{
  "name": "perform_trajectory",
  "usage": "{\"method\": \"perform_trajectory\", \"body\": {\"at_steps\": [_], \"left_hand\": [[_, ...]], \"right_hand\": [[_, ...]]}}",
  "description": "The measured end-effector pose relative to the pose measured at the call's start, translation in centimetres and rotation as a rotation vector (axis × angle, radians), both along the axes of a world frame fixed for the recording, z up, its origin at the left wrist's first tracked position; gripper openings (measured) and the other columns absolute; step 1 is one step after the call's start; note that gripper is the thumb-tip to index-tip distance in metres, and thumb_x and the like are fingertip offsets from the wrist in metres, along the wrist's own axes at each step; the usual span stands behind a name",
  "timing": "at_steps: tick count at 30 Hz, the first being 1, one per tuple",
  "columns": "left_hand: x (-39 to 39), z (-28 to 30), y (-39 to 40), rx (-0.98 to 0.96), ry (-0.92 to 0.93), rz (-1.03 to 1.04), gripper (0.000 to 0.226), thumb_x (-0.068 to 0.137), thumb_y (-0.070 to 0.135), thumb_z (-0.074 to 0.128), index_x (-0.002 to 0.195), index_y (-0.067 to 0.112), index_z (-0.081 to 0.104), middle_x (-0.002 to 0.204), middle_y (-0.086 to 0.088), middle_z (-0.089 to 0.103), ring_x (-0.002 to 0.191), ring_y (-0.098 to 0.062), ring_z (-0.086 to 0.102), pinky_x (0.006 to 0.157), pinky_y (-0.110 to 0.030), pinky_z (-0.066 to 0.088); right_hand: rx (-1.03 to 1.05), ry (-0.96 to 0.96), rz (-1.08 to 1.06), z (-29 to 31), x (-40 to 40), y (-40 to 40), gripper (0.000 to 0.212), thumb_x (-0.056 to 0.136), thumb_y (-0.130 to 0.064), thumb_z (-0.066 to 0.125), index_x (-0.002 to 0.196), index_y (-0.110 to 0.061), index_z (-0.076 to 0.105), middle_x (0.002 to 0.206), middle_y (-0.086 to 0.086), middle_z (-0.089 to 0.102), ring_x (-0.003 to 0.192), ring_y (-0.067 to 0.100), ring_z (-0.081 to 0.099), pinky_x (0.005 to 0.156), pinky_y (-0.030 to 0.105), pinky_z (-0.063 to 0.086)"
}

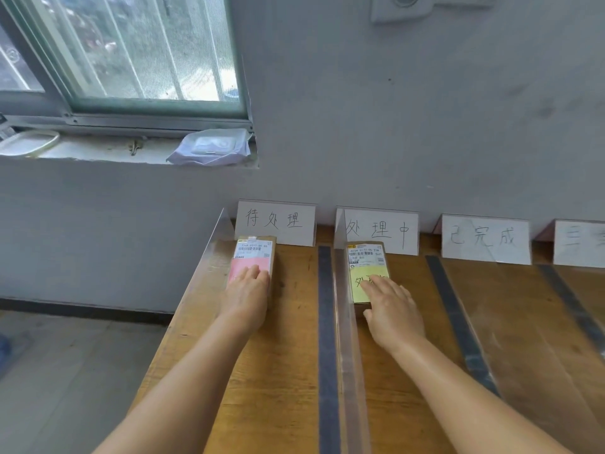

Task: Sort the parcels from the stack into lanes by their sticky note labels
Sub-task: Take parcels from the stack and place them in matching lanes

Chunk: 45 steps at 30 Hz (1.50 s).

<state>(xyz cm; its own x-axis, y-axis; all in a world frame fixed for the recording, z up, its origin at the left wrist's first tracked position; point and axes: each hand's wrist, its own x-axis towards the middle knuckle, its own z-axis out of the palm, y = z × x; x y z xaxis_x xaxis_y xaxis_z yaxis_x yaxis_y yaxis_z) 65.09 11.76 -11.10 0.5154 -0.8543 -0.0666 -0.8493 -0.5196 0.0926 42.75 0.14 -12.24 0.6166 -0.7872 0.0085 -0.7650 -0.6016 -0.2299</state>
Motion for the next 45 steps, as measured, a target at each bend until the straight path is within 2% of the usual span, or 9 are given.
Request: {"method": "perform_trajectory", "body": {"at_steps": [4,8,11,16,24,31,38,42,45], "left_hand": [[-0.9,1.0,0.1,0.011,-0.013,-0.001,0.040,0.088,0.024,0.056,0.126,0.019,0.043,0.130,0.001,0.045,0.119,-0.020,0.039,0.091,-0.031,0.038],[-2.7,3.1,-0.2,-0.101,-0.043,-0.051,0.044,0.090,0.023,0.052,0.131,0.020,0.037,0.130,0.003,0.044,0.118,-0.018,0.040,0.092,-0.030,0.037],[-5.0,5.0,-0.3,-0.184,0.023,-0.100,0.059,0.091,0.026,0.053,0.143,0.019,0.026,0.143,0.002,0.035,0.131,-0.020,0.032,0.100,-0.034,0.034],[-9.9,7.9,-0.1,-0.281,0.044,-0.217,0.070,0.092,0.036,0.055,0.149,0.020,0.017,0.151,0.002,0.030,0.139,-0.020,0.024,0.109,-0.036,0.029],[-19.3,10.9,2.1,-0.373,0.006,-0.343,0.069,0.091,0.041,0.053,0.147,0.023,0.016,0.151,0.004,0.030,0.138,-0.019,0.024,0.109,-0.035,0.026],[-30.7,10.8,4.0,-0.272,0.038,-0.411,0.074,0.094,0.041,0.049,0.151,0.024,0.005,0.159,0.001,0.013,0.146,-0.022,0.008,0.116,-0.038,0.013],[-44.8,10.4,5.1,-0.264,0.116,-0.519,0.072,0.095,0.042,0.048,0.151,0.026,0.006,0.159,0.002,0.014,0.145,-0.020,0.010,0.116,-0.037,0.012],[-52.2,10.4,5.7,-0.272,0.151,-0.587,0.072,0.096,0.044,0.047,0.152,0.027,0.006,0.159,0.003,0.013,0.146,-0.019,0.011,0.115,-0.036,0.012],[-57.0,10.6,5.8,-0.280,0.158,-0.647,0.072,0.095,0.045,0.047,0.152,0.025,0.007,0.158,0.003,0.016,0.145,-0.017,0.013,0.115,-0.034,0.014]], "right_hand": [[0.026,0.016,-0.035,1.1,-0.8,0.9,0.074,0.093,-0.032,0.056,0.151,-0.022,0.013,0.159,-0.003,0.013,0.146,0.015,0.007,0.116,0.033,0.002],[0.000,0.010,-0.064,2.7,-2.6,1.8,0.080,0.091,-0.037,0.057,0.152,-0.022,0.007,0.160,-0.002,0.007,0.146,0.016,0.002,0.115,0.034,-0.002],[-0.039,0.015,-0.086,4.2,-4.1,2.5,0.082,0.091,-0.040,0.056,0.152,-0.022,0.003,0.160,-0.002,0.003,0.146,0.016,-0.003,0.113,0.034,-0.005],[-0.085,0.003,-0.134,6.5,-7.5,4.0,0.084,0.092,-0.043,0.054,0.152,-0.022,0.000,0.160,-0.003,-0.002,0.146,0.015,-0.007,0.109,0.031,-0.010],[-0.121,-0.027,-0.185,9.1,-15.1,6.9,0.082,0.092,-0.048,0.051,0.152,-0.023,0.000,0.160,-0.003,-0.002,0.146,0.014,-0.006,0.109,0.030,-0.008],[-0.137,-0.064,-0.229,10.3,-26.1,10.0,0.084,0.091,-0.049,0.052,0.152,-0.023,0.000,0.160,-0.005,0.000,0.146,0.013,-0.004,0.110,0.029,-0.007],[-0.145,-0.081,-0.336,10.6,-40.3,13.5,0.084,0.088,-0.053,0.055,0.151,-0.027,0.006,0.159,-0.008,0.006,0.146,0.012,0.001,0.106,0.028,-0.005],[-0.140,-0.066,-0.372,11.2,-47.9,15.0,0.081,0.090,-0.051,0.054,0.152,-0.025,0.008,0.159,-0.006,0.010,0.146,0.014,0.002,0.116,0.034,0.003],[-0.131,-0.059,-0.412,11.6,-52.8,15.9,0.081,0.091,-0.047,0.055,0.152,-0.024,0.007,0.159,-0.006,0.010,0.146,0.013,0.002,0.117,0.034,0.004]]}}
